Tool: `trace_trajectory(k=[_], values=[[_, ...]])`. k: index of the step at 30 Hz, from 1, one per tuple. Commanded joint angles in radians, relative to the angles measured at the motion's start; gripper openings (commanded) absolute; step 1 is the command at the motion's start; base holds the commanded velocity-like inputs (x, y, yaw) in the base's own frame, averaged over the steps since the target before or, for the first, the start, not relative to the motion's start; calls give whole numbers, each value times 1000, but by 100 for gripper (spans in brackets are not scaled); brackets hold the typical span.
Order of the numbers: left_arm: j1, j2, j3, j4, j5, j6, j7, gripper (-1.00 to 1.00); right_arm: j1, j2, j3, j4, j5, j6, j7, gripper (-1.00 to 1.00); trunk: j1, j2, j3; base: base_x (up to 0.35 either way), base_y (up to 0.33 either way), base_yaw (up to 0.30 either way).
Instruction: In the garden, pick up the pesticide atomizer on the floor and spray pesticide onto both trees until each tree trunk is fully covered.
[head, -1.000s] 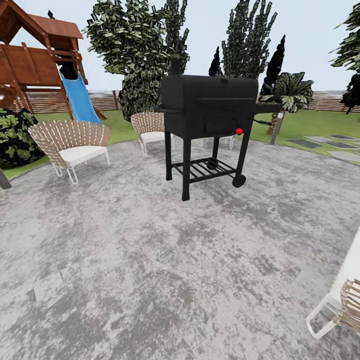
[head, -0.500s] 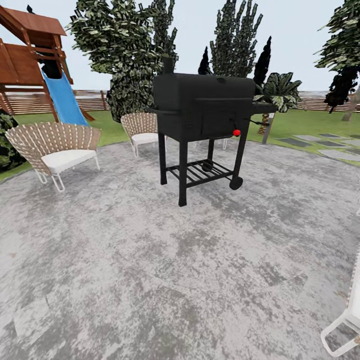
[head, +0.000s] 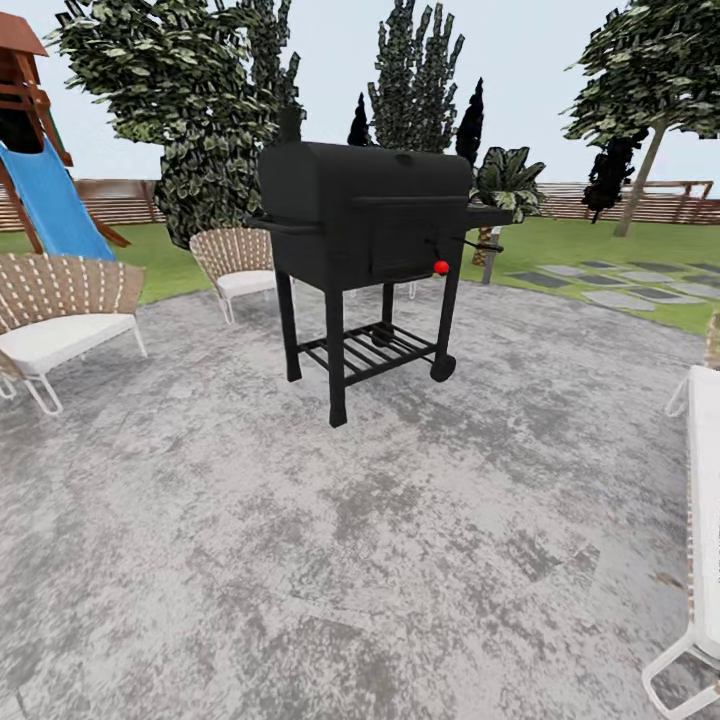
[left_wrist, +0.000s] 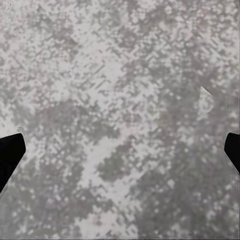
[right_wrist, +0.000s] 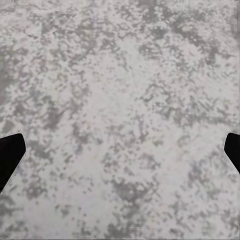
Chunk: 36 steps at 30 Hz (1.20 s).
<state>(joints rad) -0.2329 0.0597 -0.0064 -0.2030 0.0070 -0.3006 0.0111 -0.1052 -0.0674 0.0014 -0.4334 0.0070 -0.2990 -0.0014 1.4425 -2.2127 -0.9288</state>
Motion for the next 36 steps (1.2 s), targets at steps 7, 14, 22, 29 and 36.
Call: trace_trajectory(k=[7,14,22,29,36], values=[[0,0,-1,1,1,-3,1,100,-1,0,0,1,1,-3,0,100,0,0,-1,304,167,-267],[0,0,-1,1,-1,-3,1,100,-1,0,0,1,1,-3,0,100,0,0,-1,317,109,-267],[0,0,-1,1,0,-3,1,100,-1,0,0,1,1,-3,0,100,0,0,-1,319,154,-266],[0,-2,-2,1,-1,-3,0,100,-1,0,0,1,1,-3,0,100,0,0,-1,174,151,-266],[0,-4,-2,-1,1,-3,1,100,-1,0,0,1,1,-3,0,100,0,0,-1,8,8,-267]])
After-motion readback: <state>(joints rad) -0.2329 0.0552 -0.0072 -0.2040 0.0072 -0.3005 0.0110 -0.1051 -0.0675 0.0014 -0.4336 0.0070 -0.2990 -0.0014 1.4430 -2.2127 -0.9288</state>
